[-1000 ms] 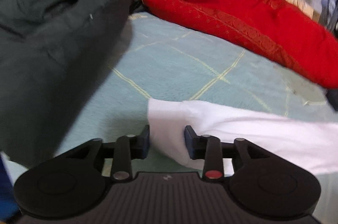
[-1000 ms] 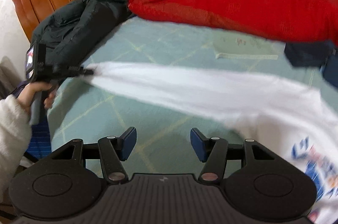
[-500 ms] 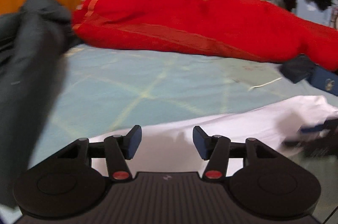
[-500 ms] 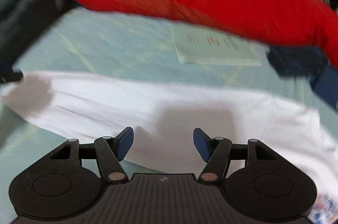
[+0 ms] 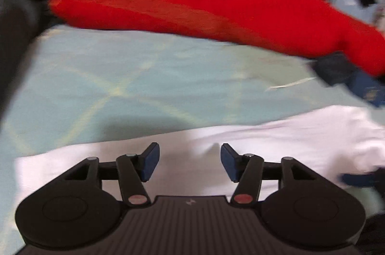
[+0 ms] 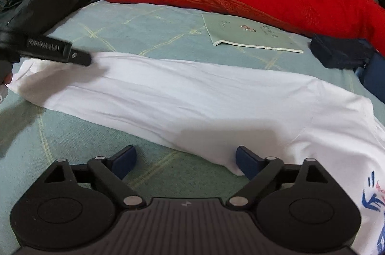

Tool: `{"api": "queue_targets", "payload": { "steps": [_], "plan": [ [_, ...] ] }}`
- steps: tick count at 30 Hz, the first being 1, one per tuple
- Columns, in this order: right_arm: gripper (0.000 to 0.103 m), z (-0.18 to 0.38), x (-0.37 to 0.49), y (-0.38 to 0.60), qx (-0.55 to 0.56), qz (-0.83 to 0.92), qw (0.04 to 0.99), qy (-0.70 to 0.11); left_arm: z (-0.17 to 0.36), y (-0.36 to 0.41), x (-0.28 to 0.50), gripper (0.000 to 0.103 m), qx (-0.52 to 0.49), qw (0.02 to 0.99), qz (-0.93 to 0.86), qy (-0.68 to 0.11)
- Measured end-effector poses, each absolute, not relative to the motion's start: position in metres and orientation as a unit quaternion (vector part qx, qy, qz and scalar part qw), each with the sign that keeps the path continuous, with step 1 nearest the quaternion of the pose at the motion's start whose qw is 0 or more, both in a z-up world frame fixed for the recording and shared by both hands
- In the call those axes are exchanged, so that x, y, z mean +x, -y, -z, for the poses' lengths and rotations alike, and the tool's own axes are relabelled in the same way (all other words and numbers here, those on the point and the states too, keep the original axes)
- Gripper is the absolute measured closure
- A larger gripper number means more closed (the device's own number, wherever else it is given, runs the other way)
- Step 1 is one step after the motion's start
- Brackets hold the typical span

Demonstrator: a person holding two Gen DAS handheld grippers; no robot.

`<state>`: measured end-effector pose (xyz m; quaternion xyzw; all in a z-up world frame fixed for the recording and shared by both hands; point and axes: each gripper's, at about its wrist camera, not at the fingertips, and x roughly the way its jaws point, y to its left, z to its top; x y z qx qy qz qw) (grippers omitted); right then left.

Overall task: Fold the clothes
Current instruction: 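Pull the held sleeve outward along the bed with the left tool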

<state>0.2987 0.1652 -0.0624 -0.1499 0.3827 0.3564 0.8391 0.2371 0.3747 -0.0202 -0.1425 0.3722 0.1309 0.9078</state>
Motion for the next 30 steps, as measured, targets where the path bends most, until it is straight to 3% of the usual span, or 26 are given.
{"api": "queue_targets", "payload": {
  "steps": [8,14,18,25,30],
  "plan": [
    [0.006,0.049,0.287,-0.157,-0.138,-0.381,0.822,-0.4,0.045,-0.359,0.284,0.043,-0.196,0.897,-0.064,-0.391],
    [0.005,0.021,0.266,-0.133,-0.116,-0.408,0.818,-0.388,0.028,-0.38,0.25,0.044,-0.131,0.898,-0.144,-0.395],
    [0.004,0.001,0.257,-0.117,-0.097,-0.414,0.826,-0.37,0.024,-0.388,0.217,0.033,-0.114,0.909,-0.115,-0.384],
    [0.004,-0.015,0.241,-0.088,-0.094,-0.395,0.84,-0.36,0.04,-0.421,0.181,0.035,-0.108,0.883,-0.201,-0.411],
    [0.003,-0.022,0.223,-0.054,-0.086,-0.376,0.847,-0.366,0.011,-0.392,0.166,0.036,-0.088,0.902,-0.171,-0.387]
  ]
}}
